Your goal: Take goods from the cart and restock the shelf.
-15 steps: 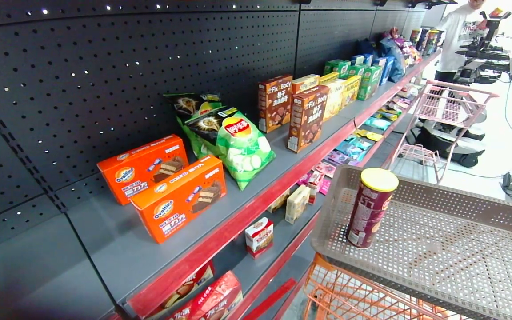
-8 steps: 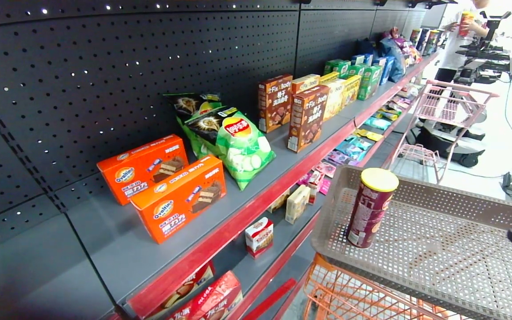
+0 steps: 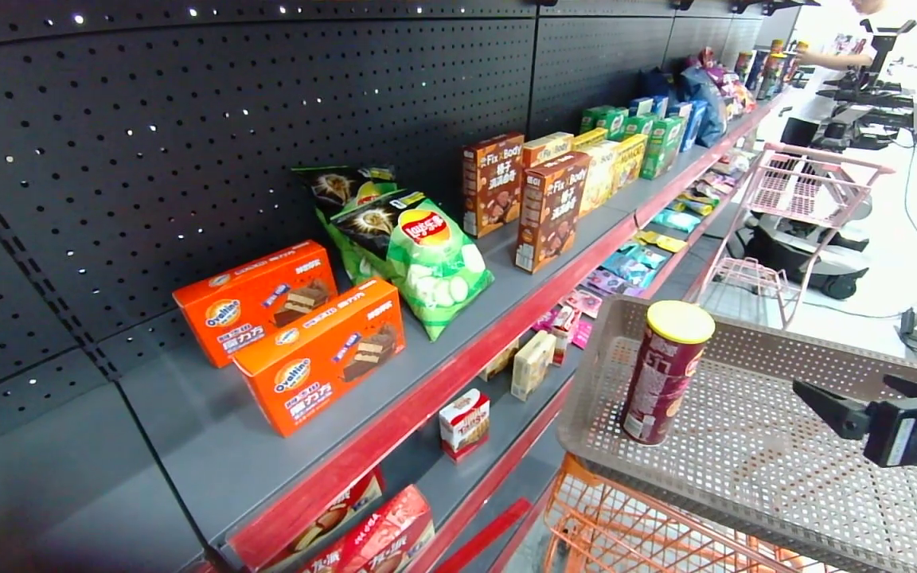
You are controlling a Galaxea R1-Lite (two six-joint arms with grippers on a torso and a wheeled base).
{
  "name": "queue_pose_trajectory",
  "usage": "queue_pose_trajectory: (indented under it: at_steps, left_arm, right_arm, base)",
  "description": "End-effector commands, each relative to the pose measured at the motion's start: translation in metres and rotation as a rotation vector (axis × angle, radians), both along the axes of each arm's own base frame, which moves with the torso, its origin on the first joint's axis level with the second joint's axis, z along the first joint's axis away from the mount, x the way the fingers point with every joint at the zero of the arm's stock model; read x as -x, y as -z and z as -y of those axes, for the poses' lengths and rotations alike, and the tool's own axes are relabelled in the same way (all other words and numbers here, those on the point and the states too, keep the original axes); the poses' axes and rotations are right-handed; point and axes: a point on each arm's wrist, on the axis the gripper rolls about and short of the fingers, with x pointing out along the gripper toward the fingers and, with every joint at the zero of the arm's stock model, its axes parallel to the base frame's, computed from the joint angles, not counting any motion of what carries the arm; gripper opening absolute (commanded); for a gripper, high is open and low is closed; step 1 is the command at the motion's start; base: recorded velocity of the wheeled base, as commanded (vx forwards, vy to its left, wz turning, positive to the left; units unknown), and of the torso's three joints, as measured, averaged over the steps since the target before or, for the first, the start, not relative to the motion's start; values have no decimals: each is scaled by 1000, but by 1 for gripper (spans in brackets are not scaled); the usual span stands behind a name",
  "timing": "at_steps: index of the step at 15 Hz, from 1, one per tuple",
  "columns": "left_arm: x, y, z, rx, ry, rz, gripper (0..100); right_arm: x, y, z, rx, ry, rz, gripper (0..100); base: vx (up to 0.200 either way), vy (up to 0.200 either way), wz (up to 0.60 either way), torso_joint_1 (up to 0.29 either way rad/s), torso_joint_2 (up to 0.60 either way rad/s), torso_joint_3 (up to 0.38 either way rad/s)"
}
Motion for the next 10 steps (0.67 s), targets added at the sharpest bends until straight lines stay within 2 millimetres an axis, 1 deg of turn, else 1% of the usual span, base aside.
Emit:
queue_pose_trajectory:
  at_steps: [1,2,4,8,10]
  left_arm:
    - [0,0,0,0,0,-1,100]
    - [0,0,0,0,0,-1,100]
    - [0,0,0,0,0,-1,100]
    - [0,0,0,0,0,-1,100]
    - [0,0,0,0,0,-1,100]
  right_arm:
    - [-32,28,-13,15,-58,-96,100]
    - [-39,31,-18,11,-75,-71,100]
    - [-47,36,-27,9,-112,-52,100]
    - [-57,44,-33,15,-133,-76,100]
    - [-66,49,-39,16,-149,-48,100]
  base:
    - [0,0,0,0,0,0]
    - [0,0,0,0,0,0]
    - [0,0,0,0,0,0]
    - [0,0,0,0,0,0]
    - [0,0,0,0,0,0]
